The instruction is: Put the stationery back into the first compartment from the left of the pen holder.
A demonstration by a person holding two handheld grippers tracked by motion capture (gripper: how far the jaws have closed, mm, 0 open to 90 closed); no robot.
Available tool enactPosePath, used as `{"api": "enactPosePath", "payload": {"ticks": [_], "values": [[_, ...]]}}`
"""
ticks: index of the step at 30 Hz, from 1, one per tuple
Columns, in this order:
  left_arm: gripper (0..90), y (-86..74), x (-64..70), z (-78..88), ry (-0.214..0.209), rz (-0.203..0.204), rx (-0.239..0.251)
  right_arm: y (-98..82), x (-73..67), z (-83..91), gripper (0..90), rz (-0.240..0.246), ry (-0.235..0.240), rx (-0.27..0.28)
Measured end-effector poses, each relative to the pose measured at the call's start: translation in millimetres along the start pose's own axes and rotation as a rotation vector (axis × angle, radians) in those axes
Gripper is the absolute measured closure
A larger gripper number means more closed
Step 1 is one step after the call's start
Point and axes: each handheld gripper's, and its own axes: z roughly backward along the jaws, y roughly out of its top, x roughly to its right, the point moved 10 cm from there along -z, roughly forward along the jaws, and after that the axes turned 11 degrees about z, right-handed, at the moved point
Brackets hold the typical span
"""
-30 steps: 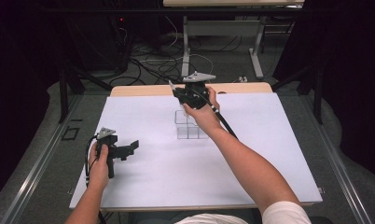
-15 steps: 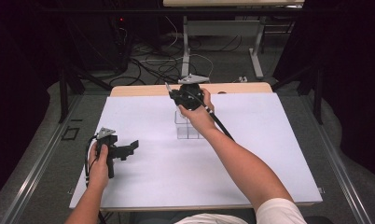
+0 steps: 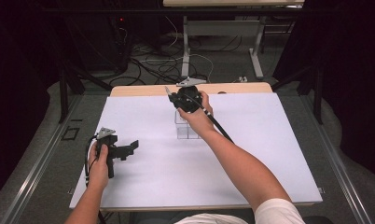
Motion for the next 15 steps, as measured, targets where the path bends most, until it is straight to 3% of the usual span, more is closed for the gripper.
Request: {"api": "enactPosePath", "payload": {"ticks": [1,15], "values": [[0.2,0.9,-0.2,-1.3,0.006,0.002,0.017,-2.1,-0.8,-0.4,80.2,-0.002,0.003,0.000],[0.2,0.3,-0.5,-1.6,0.007,-0.001,0.012,-7.6,-2.9,2.7,79.7,-0.023,0.018,-0.009]]}}
